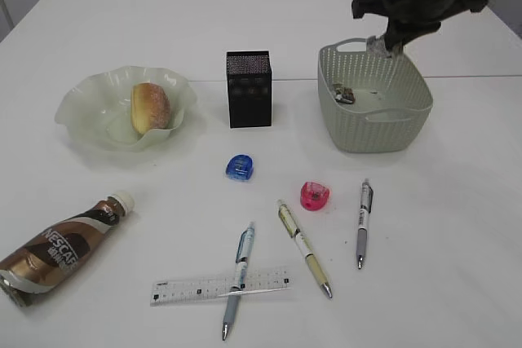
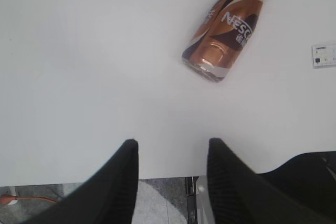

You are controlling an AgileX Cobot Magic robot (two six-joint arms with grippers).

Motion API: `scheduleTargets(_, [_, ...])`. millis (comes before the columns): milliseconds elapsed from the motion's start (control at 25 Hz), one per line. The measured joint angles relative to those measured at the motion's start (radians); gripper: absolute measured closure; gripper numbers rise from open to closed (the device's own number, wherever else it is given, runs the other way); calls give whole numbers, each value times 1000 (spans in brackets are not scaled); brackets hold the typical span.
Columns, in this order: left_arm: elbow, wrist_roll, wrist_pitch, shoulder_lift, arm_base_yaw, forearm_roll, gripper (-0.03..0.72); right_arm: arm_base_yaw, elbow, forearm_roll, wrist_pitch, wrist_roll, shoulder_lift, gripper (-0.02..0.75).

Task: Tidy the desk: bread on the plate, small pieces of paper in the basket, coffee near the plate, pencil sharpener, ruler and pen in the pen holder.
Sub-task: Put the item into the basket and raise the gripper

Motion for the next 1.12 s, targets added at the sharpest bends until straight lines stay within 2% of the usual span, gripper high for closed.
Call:
scheduleTargets(280, [0,0,0,0,0,0,372,0,-85,-117,-110,94,43,729])
scheduleTargets(400, [0,0,0,0,0,-4,372,0,-109,-140,-127,112,92,695])
scheduleTargets(480, [0,0,0,0,0,-6,372,0,-124,-142,-141,132,132,633])
scheduleTargets(640, [0,0,0,0,0,-8,372,-4,-150,-144,-148,180,197,437])
scheduleTargets(760, [0,0,0,0,0,-8,372,-7,-152,-144,-146,199,227,324])
scheduleTargets(880, [0,0,0,0,0,-8,372,-9,-153,-144,-129,204,249,293])
scheduleTargets(1120, [0,0,0,0,0,-4,372,-11,-192,-144,-41,206,238,286])
